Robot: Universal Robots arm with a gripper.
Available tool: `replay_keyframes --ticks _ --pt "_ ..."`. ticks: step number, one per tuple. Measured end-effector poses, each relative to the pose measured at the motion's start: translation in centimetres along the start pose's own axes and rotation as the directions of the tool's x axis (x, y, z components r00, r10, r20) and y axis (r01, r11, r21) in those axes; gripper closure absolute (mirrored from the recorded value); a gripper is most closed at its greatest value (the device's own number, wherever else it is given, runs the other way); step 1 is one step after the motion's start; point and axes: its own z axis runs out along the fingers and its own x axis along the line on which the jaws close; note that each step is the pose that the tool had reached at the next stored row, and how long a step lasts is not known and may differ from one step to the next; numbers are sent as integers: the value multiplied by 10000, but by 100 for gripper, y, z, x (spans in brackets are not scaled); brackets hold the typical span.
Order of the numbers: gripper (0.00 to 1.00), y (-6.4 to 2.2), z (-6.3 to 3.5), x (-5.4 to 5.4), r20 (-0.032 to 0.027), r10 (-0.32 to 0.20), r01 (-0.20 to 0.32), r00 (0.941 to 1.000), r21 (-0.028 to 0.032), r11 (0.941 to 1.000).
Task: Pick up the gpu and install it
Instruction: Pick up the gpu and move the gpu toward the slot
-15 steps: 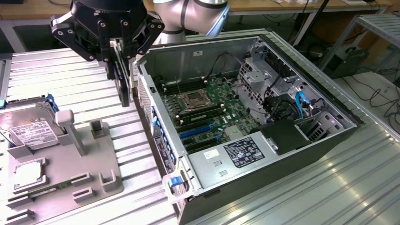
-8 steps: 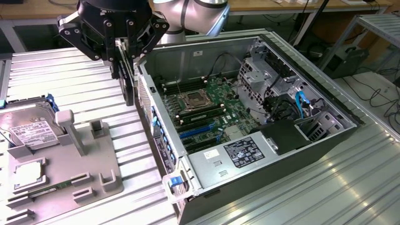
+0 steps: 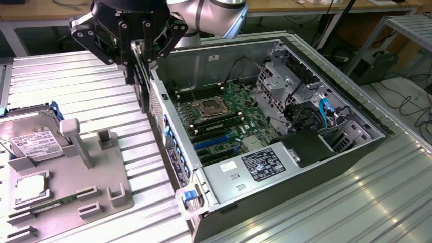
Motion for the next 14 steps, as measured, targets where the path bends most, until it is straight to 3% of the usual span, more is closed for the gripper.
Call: replay_keyframes --ticks 14 --pt "73 -2 -2 -88 0 0 0 10000 0 10000"
